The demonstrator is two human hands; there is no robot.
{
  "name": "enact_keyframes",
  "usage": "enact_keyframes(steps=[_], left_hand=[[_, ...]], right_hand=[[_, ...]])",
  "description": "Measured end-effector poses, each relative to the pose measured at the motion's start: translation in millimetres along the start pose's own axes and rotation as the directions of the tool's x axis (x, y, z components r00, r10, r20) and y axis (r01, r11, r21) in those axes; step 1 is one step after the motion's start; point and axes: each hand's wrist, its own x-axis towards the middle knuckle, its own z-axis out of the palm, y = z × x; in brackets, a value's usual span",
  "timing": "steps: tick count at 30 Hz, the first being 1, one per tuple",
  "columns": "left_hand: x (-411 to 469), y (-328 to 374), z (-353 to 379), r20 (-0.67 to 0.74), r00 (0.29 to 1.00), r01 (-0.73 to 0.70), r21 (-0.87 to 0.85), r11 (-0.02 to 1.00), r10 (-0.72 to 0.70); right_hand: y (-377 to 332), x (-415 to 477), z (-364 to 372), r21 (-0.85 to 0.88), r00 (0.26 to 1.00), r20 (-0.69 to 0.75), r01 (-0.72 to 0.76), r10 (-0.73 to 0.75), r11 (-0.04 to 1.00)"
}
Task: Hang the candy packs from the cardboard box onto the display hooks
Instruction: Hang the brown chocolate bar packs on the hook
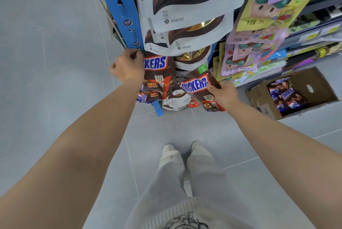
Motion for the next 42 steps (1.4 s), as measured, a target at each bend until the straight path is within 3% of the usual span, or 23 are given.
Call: enact_keyframes(steps=[3,5,9,13,16,22,26,31,36,39,42], left_hand=[[5.5,9.8,-4.6,0.102,0.971,0.228,-0.148,0.962,-0.215],[9.1,16.5,-6.9,0.22,0.922,0.376,-0.311,0.873,-0.319],[7.9,14.8,-8.2,0.287,0.882,0.448,-0.262,0.855,-0.374],[3.4,4.7,-8.8,0.144,0.937,0.336,-0.104,0.936,-0.319],[2.5,3.6,-10.7,0.075,0.98,0.188,-0.038,0.981,-0.185],[0.4,-2.7,-0.5,-0.029,0.999,0.033,0.066,0.997,-0.031],[-0.6,1.9,0.3,-0.031,0.999,0.018,0.131,0.991,-0.014],[-0.6,-1.3,-8.7,0.094,0.994,-0.069,0.254,0.965,0.046],[-21.2,-3.6,-21.4,0.024,0.981,-0.192,0.142,0.971,0.19],[-25.5,-7.7,-36.4,0.166,0.916,-0.374,0.023,0.927,0.365],[-25.2,-11.7,-52.0,0.269,0.886,-0.361,-0.109,0.926,0.377]], right_hand=[[-3.0,0.5,-4.9,0.02,1.0,-0.001,-0.008,0.008,1.0],[-4.8,1.3,-7.3,0.014,1.0,0.0,-0.006,0.006,1.0],[-6.6,2.4,-14.0,-0.031,0.999,-0.035,-0.018,0.017,0.999],[-7.3,3.6,-21.2,-0.067,0.997,-0.054,-0.049,0.046,0.997],[-11.9,4.0,-21.7,-0.055,0.999,-0.031,-0.035,0.034,0.998],[-28.5,1.0,-7.8,-0.052,0.999,0.001,0.033,-0.033,0.998],[-43.4,-0.1,0.5,-0.069,0.996,0.033,0.088,-0.086,0.994],[-58.8,0.8,12.7,0.021,0.994,0.088,0.063,-0.065,0.998],[-63.8,-1.9,24.7,0.183,0.984,0.172,0.005,-0.037,0.983],[-66.4,-4.2,31.5,0.266,0.967,0.252,-0.029,-0.04,0.963],[-73.0,-6.8,38.2,0.355,0.951,0.309,-0.088,-0.028,0.931]])
